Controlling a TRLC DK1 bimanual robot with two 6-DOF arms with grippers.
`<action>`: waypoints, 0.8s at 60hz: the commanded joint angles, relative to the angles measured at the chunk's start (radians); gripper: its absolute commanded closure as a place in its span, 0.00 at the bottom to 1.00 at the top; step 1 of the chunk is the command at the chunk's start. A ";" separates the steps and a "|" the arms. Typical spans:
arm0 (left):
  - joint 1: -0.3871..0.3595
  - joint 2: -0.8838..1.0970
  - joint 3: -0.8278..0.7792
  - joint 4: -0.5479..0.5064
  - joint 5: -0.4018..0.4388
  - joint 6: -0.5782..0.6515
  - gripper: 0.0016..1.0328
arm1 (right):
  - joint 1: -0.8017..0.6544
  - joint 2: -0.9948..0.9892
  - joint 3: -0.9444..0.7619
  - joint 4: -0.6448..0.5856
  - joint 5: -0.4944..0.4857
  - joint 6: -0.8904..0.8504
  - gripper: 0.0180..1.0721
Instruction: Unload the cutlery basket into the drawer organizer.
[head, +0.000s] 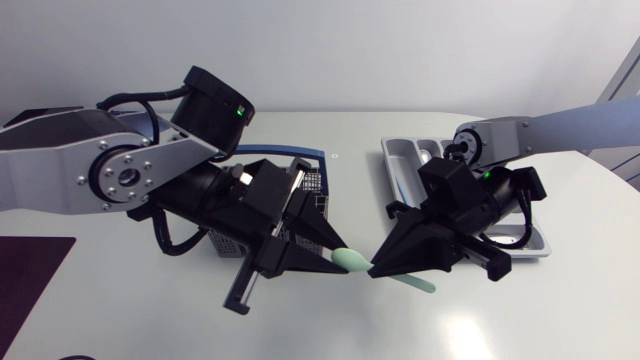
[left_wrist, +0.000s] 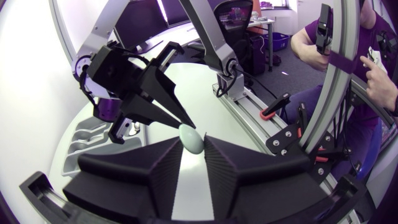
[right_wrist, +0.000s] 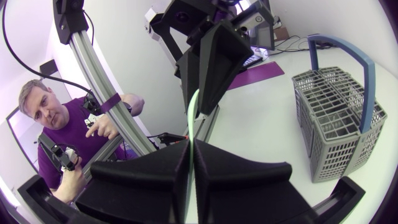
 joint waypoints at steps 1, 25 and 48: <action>-0.010 -0.015 0.001 0.014 -0.002 -0.022 0.43 | -0.023 -0.009 -0.028 0.016 0.006 0.017 0.95; -0.030 -0.010 0.009 0.061 -0.048 -0.137 0.06 | -0.082 -0.046 -0.087 0.127 0.036 0.037 0.95; -0.056 -0.010 0.015 0.075 -0.099 -0.177 0.05 | -0.118 -0.230 -0.282 0.794 0.163 0.554 0.95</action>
